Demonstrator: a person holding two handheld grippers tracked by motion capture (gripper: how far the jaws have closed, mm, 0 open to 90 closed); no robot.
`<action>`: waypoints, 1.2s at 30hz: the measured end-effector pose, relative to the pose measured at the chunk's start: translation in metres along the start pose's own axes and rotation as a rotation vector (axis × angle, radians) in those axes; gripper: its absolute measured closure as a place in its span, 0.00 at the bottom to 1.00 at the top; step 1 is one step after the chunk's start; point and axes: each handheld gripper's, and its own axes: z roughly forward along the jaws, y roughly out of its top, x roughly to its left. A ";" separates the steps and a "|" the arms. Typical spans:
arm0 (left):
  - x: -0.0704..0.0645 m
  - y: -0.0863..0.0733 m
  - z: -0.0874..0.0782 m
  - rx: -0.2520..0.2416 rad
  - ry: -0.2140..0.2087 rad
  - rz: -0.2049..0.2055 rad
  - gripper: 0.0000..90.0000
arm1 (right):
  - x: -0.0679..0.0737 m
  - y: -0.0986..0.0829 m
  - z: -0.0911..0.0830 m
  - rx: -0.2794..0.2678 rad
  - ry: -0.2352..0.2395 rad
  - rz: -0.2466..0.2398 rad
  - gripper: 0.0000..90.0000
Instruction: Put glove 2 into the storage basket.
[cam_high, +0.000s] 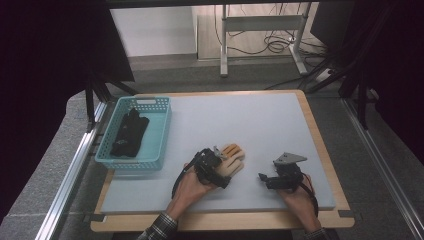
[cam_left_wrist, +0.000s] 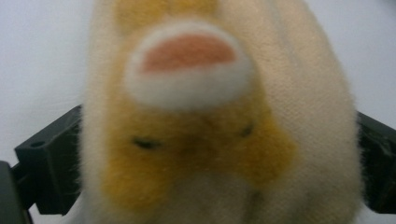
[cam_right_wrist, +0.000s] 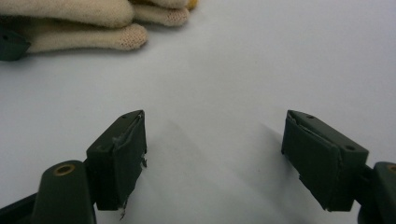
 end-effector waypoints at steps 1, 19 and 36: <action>-0.001 0.000 -0.001 -0.002 -0.002 0.001 0.09 | 0.000 0.000 0.000 0.000 0.000 -0.001 0.24; 0.005 0.003 -0.013 0.004 -0.037 -0.038 0.62 | 0.000 0.000 0.000 0.001 0.000 -0.002 0.24; 0.030 0.014 -0.047 -0.054 0.003 -0.078 0.61 | 0.000 0.000 0.000 0.001 0.001 0.000 0.24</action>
